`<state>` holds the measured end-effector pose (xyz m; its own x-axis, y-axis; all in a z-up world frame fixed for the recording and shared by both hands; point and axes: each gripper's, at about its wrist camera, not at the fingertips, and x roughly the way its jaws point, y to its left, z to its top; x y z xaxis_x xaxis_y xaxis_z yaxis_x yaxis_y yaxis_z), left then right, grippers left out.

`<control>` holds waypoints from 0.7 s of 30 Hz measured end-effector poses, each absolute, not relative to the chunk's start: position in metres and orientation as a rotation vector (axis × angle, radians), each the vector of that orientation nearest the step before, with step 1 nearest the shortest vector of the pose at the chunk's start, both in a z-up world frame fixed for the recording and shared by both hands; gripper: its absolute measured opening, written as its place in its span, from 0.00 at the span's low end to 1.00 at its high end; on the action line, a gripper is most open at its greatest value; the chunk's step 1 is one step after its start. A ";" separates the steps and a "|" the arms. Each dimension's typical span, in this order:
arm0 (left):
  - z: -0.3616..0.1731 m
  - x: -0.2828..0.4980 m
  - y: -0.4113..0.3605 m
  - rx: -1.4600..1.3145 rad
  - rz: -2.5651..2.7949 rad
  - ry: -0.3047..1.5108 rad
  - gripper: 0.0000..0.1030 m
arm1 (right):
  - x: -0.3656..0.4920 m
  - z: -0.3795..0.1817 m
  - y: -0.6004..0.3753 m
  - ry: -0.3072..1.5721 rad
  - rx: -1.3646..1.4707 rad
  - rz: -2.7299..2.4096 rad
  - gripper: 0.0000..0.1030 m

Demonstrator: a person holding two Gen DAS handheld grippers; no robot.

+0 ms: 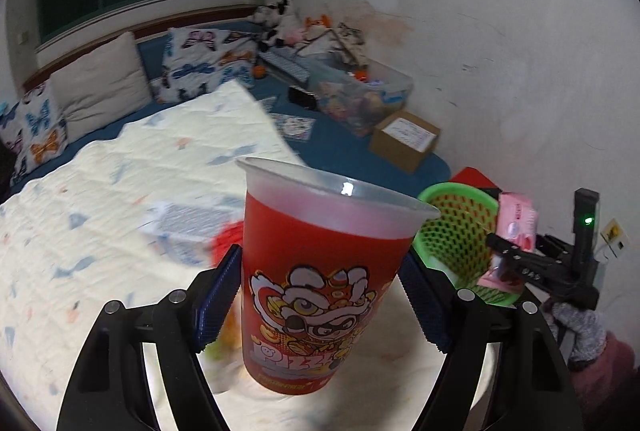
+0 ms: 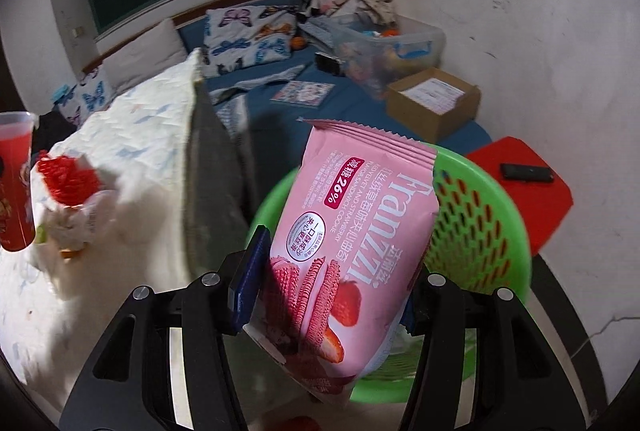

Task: Collect trash
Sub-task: 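Carry the pink pack into the green basket and open the right gripper, then drop the red cup into the green basket with the left gripper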

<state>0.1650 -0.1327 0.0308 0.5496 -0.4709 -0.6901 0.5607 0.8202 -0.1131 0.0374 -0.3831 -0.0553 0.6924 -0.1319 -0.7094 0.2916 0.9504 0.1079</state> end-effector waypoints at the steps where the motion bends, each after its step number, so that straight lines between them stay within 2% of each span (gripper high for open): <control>1: 0.031 0.165 -0.140 0.128 -0.620 0.779 0.72 | 0.038 -0.057 -0.388 0.775 0.223 -0.243 0.54; 4: 0.028 0.164 -0.171 0.143 -0.657 0.786 0.72 | 0.035 -0.063 -0.404 0.783 0.227 -0.268 0.56; 6: 0.027 0.163 -0.191 0.156 -0.680 0.788 0.72 | 0.032 -0.066 -0.415 0.787 0.236 -0.286 0.62; 8: 0.026 0.161 -0.206 0.164 -0.696 0.787 0.72 | 0.028 -0.068 -0.423 0.788 0.246 -0.296 0.64; 21: 0.002 0.156 -0.297 0.210 -0.801 0.839 0.72 | -0.009 -0.062 -0.449 0.753 0.302 -0.327 0.69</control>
